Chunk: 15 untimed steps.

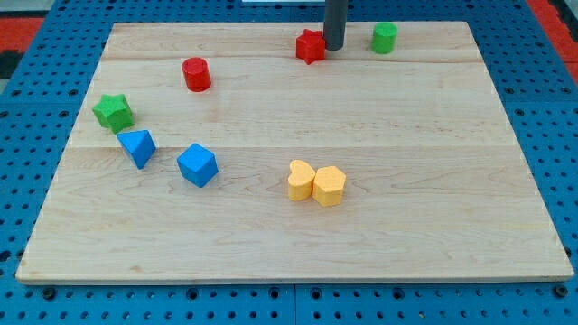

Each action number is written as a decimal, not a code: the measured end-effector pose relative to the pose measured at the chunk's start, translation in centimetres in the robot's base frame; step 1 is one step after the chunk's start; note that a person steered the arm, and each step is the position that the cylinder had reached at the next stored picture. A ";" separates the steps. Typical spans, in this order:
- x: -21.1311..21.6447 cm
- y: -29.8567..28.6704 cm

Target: Move the green star to the top right side of the blue triangle

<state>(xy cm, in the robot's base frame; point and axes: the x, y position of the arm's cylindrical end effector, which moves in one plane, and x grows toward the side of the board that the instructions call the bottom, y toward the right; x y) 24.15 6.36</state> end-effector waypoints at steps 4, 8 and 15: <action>12.4 -11.7; 7.7 -29.3; 15.6 -25.1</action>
<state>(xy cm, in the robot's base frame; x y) 39.79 -18.71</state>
